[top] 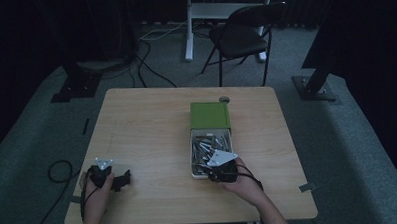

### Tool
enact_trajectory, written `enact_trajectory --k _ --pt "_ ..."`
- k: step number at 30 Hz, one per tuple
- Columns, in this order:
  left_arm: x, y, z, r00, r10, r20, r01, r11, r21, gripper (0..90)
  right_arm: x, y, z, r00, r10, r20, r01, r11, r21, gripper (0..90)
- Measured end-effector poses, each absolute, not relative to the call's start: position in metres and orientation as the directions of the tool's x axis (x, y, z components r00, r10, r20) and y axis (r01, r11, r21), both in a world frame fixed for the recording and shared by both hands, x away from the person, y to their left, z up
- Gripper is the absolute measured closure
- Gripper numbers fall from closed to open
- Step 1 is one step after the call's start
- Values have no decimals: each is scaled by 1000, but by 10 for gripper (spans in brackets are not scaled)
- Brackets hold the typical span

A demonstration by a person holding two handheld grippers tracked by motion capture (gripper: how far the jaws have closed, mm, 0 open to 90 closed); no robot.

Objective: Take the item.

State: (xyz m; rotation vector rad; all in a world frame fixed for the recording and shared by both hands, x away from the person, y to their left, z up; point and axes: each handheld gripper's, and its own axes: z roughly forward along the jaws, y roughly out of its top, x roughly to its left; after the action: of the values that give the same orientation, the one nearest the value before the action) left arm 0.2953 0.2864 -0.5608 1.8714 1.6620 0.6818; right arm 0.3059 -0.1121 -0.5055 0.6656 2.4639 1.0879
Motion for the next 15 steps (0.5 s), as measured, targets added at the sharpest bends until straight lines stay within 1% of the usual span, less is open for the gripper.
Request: enact_trajectory --k 6,7,8,9,10,11,15 --pt "295 286 -561 108 994 15 718 -89 690 16 307 -109 -507 -815 560 -146 277 600 750 742" --pt "295 286 -561 111 994 18 720 -93 688 16 308 -109 -508 -816 557 -155 272 606 747 766" --pt "295 286 -561 111 994 18 720 -93 688 16 308 -109 -508 -816 557 -155 272 606 747 766" --pt "295 286 -561 111 994 18 720 -93 688 16 308 -108 -508 -819 551 -160 267 613 744 800" --pt "295 286 -561 111 994 18 720 -93 688 16 308 -108 -508 -819 551 -160 267 613 744 800" --pt "295 286 -561 111 994 18 720 -93 687 16 308 -108 -508 -817 550 -173 260 619 741 829" --pt "295 286 -561 111 994 18 720 -93 687 16 307 -107 -507 -810 554 -190 252 623 740 845"
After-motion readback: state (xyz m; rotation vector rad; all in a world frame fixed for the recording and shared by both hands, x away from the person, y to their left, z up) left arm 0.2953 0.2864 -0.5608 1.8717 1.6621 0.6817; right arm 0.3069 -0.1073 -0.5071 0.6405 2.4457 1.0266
